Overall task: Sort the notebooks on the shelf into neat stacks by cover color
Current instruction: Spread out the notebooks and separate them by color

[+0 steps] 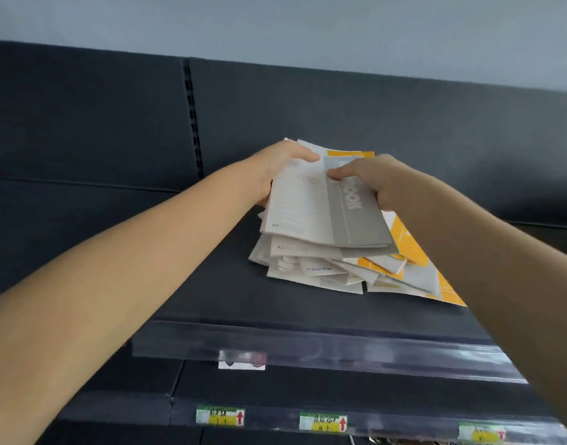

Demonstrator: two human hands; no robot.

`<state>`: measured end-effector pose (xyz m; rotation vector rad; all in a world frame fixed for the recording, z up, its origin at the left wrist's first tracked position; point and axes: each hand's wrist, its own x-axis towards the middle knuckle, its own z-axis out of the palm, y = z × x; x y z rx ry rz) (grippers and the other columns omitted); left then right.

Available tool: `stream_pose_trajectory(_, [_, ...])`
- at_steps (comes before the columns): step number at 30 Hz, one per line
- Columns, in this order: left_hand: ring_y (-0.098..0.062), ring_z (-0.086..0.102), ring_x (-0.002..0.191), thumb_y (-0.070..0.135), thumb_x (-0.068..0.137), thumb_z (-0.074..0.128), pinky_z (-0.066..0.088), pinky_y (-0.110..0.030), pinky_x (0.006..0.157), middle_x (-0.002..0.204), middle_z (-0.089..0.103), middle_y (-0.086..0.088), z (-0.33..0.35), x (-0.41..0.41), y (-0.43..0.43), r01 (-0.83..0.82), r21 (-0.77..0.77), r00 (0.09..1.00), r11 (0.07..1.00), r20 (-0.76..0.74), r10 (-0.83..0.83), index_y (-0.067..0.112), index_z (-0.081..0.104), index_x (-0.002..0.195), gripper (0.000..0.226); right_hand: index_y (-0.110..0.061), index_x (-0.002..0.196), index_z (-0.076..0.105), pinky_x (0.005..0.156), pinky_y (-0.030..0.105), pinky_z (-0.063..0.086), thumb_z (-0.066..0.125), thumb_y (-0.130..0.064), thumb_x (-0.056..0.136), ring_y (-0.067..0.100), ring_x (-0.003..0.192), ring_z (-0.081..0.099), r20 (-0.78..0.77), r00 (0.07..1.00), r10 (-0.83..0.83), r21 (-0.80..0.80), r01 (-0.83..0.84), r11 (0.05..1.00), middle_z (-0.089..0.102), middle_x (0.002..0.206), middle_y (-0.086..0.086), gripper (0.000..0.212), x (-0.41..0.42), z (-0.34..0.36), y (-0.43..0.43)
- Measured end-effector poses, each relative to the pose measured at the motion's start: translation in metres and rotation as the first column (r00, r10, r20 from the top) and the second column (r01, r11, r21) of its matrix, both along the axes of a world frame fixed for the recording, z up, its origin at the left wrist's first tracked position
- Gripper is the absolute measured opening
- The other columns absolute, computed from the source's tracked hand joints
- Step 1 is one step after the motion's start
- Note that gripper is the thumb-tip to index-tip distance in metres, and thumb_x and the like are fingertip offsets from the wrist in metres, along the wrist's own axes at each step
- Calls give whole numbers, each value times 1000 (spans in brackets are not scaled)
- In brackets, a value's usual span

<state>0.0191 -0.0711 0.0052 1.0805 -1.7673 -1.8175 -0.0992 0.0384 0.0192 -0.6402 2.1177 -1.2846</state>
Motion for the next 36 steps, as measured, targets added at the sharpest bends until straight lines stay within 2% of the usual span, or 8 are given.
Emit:
stream_pose_trajectory(6, [-21, 73, 68, 24, 88, 67, 55, -26, 57, 83, 76, -6, -11, 88, -36, -82, 38, 996, 996, 28, 81, 10, 68, 104, 21, -8, 101, 61, 67, 38, 57, 78, -13, 76, 24, 77, 69, 59, 980, 189, -38, -187, 982, 70, 95, 8, 30, 67, -12, -60])
stream_pose_trajectory(14, [-22, 74, 75, 22, 88, 66, 55, -30, 63, 92, 76, -8, -27, 236, -95, -233, 37, 972, 972, 31, 232, 9, 67, 108, 24, -6, 121, 56, 61, 35, 55, 78, -14, 77, 25, 77, 67, 132, 932, 338, -67, -332, 941, 69, 101, 9, 50, 204, -31, -134])
stream_pose_trajectory(17, [-24, 74, 82, 25, 67, 78, 57, -33, 64, 106, 73, -11, -34, 300, -125, -322, -37, 945, 946, 42, 324, 8, 60, 121, 60, -15, 142, 31, 64, 41, 55, 77, -13, 78, 26, 83, 63, 115, 919, 378, -85, -370, 925, 58, 101, 6, 79, 269, -35, -162])
stream_pose_trajectory(20, [-23, 74, 82, 23, 64, 81, 55, -29, 54, 111, 69, -11, -40, 362, -157, -370, -86, 928, 925, 14, 372, 10, 48, 133, 78, -18, 136, 34, 82, 52, 54, 77, -10, 77, 30, 94, 65, 147, 903, 403, -107, -390, 914, 59, 104, 8, 73, 329, -41, -194])
stream_pose_trajectory(23, [-24, 68, 98, 27, 68, 80, 54, -30, 64, 130, 58, -8, -41, 411, -183, -355, -101, 934, 929, 5, 357, 23, 30, 147, 94, -13, 126, 39, 79, 52, 56, 78, -6, 74, 31, 92, 67, 173, 904, 390, -125, -373, 919, 62, 108, 11, 65, 378, -42, -220])
stream_pose_trajectory(31, [-19, 66, 96, 27, 81, 74, 51, -31, 69, 109, 63, -3, -43, 480, -249, -306, -97, 948, 947, 57, 312, 13, 45, 131, 59, -19, 140, 27, 82, 48, 55, 77, -15, 70, 30, 98, 63, 131, 936, 328, -38, -326, 945, 56, 120, 9, 86, 455, -42, -279])
stream_pose_trajectory(34, [-16, 63, 91, 24, 84, 73, 53, -31, 72, 101, 60, 1, -43, 490, -271, -278, -105, 955, 955, 77, 286, 20, 40, 119, 49, -9, 128, 45, 67, 37, 57, 73, -18, 76, 25, 86, 67, 105, 939, 327, 50, -333, 942, 64, 111, 10, 60, 468, -47, -300])
stream_pose_trajectory(36, [-18, 65, 95, 25, 81, 76, 55, -32, 72, 111, 62, -1, -44, 495, -287, -237, -136, 961, 962, 113, 252, 23, 37, 134, 65, -5, 114, 56, 69, 37, 57, 65, -15, 87, 24, 84, 67, 98, 923, 373, 110, -383, 917, 67, 105, 8, 30, 472, -48, -313])
